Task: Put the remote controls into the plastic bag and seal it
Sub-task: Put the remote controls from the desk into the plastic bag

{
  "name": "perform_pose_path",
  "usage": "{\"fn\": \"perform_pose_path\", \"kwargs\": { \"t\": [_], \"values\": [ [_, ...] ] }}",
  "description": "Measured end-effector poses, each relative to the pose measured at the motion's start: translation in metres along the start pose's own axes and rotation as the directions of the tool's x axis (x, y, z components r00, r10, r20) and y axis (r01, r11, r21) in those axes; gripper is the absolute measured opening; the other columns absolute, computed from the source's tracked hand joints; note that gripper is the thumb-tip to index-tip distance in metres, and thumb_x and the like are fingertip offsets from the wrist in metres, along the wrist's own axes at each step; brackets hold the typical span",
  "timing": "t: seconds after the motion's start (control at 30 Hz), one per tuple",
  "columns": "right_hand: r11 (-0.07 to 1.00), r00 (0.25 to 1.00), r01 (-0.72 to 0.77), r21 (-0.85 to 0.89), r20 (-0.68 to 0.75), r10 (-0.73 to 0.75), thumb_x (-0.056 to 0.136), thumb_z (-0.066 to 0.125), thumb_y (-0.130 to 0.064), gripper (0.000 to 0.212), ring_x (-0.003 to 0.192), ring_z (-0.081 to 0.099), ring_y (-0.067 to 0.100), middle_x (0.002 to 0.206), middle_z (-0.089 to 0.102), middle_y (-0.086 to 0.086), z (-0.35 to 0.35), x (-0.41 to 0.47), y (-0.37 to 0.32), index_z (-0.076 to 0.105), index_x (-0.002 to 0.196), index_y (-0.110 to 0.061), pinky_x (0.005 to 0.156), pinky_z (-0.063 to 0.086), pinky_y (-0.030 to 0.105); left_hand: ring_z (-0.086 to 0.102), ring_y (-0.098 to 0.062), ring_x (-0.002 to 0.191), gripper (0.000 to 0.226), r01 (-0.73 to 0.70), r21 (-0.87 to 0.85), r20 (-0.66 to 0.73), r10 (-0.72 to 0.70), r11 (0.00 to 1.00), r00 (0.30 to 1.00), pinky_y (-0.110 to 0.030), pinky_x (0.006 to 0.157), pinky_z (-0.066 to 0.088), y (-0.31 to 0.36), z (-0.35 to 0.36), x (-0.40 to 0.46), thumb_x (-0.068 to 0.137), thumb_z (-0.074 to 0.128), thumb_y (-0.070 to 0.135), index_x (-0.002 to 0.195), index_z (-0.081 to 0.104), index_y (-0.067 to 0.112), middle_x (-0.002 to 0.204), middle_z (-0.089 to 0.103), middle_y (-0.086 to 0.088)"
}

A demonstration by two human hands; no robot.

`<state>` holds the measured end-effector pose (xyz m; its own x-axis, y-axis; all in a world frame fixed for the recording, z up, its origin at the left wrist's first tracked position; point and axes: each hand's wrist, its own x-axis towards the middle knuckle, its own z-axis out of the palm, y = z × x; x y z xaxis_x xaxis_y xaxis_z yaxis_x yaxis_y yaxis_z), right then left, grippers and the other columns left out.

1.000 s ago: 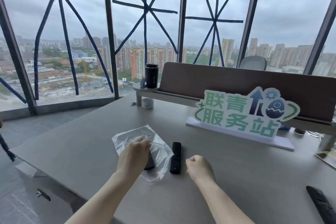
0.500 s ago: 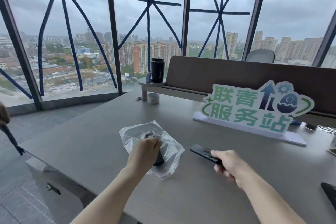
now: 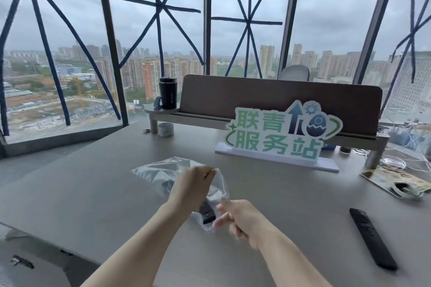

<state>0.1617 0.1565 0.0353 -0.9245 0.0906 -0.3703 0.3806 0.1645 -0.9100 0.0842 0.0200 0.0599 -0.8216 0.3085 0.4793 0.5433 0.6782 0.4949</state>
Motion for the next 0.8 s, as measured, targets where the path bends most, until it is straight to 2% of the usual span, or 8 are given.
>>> {"fn": "perform_pose_path", "kwargs": {
  "t": [0.07,0.17,0.23,0.3,0.43,0.6,0.7,0.8],
  "values": [
    [0.996,0.976,0.05,-0.078,-0.206,-0.065,0.099,0.048,-0.027,0.032,0.029,0.037,0.007,0.061,0.066,0.005,-0.023,-0.003,0.01,0.07,0.089,-0.006,0.036,0.027,0.021,0.065,-0.03,0.084,0.029,0.001,-0.052,-0.014,-0.001,0.999,1.0,-0.037,0.073,0.05,0.006,0.003,-0.001,0.094,0.048,0.029,0.094,0.072,0.013,0.088,0.074,-0.011],
    [0.964,0.837,0.019,-0.265,-0.523,-0.16,0.093,0.053,-0.021,0.027,0.049,0.055,0.012,0.059,0.066,0.001,-0.085,-0.02,0.033,0.066,0.069,-0.017,0.055,0.043,0.027,0.063,-0.036,0.078,0.03,-0.023,-0.085,-0.022,0.021,0.996,1.0,-0.04,0.068,0.05,0.018,0.016,0.001,0.094,0.047,0.028,0.083,0.068,0.009,0.078,0.071,-0.016],
    [0.872,0.709,-0.186,-0.453,-0.677,-0.2,0.092,0.05,-0.029,0.018,0.081,0.065,0.024,0.094,0.07,0.005,-0.128,-0.037,0.051,0.067,0.088,-0.021,0.071,0.051,0.033,0.063,-0.036,0.071,0.03,-0.04,-0.117,-0.035,0.036,0.992,0.999,-0.041,0.066,0.051,0.027,0.028,0.005,0.093,0.048,0.028,0.082,0.067,0.008,0.073,0.07,-0.017],
    [0.747,0.603,-0.43,-0.507,-0.777,-0.18,0.094,0.048,-0.039,0.033,0.106,0.062,0.033,0.124,0.055,0.009,-0.166,-0.055,0.068,0.061,0.117,-0.019,0.082,0.049,0.038,0.064,-0.032,0.07,0.029,-0.048,-0.153,-0.048,0.041,0.987,0.998,-0.04,0.068,0.053,0.039,0.038,0.012,0.094,0.049,0.029,0.087,0.07,0.01,0.077,0.073,-0.013],
    [0.617,0.519,-0.671,-0.411,-0.855,-0.004,0.092,0.046,-0.051,0.051,0.115,0.06,0.031,0.13,0.054,0.01,-0.212,-0.081,0.093,0.057,0.127,-0.015,0.091,0.048,0.04,0.065,-0.027,0.072,0.028,-0.057,-0.225,-0.077,0.04,0.973,0.996,-0.032,0.064,0.048,0.068,0.046,0.026,0.094,0.048,0.03,0.09,0.071,0.014,0.079,0.073,-0.005],
    [0.683,0.591,-0.632,-0.365,-0.797,0.121,0.084,0.055,-0.048,0.032,0.083,0.063,0.029,0.091,0.066,0.007,-0.226,-0.079,0.119,0.059,0.091,-0.017,0.079,0.052,0.036,0.064,-0.025,0.076,0.027,-0.074,-0.211,-0.047,0.066,0.975,0.997,-0.026,0.062,0.038,0.088,0.058,0.023,0.093,0.049,0.033,0.093,0.072,0.018,0.081,0.073,-0.004],
    [0.953,0.762,-0.279,-0.12,-0.631,0.144,0.09,0.055,-0.033,0.024,0.038,0.043,0.019,0.057,0.063,0.007,-0.22,-0.088,0.106,0.052,0.079,-0.011,0.043,0.04,0.024,0.064,-0.021,0.075,0.025,-0.037,-0.227,-0.009,0.035,0.973,0.999,-0.028,0.066,0.047,0.086,0.062,0.013,0.091,0.049,0.033,0.094,0.072,0.024,0.08,0.074,0.003],
    [0.992,0.923,-0.029,0.122,-0.378,0.073,0.095,0.053,-0.027,0.024,0.031,0.025,0.012,0.053,0.056,0.007,-0.207,-0.111,0.078,0.051,0.076,-0.013,0.039,0.018,0.018,0.06,-0.023,0.064,0.031,-0.021,-0.193,0.021,0.025,0.981,0.999,-0.031,0.061,0.048,0.082,0.065,0.007,0.089,0.048,0.035,0.075,0.069,0.016,0.065,0.069,-0.002]
  ]
}}
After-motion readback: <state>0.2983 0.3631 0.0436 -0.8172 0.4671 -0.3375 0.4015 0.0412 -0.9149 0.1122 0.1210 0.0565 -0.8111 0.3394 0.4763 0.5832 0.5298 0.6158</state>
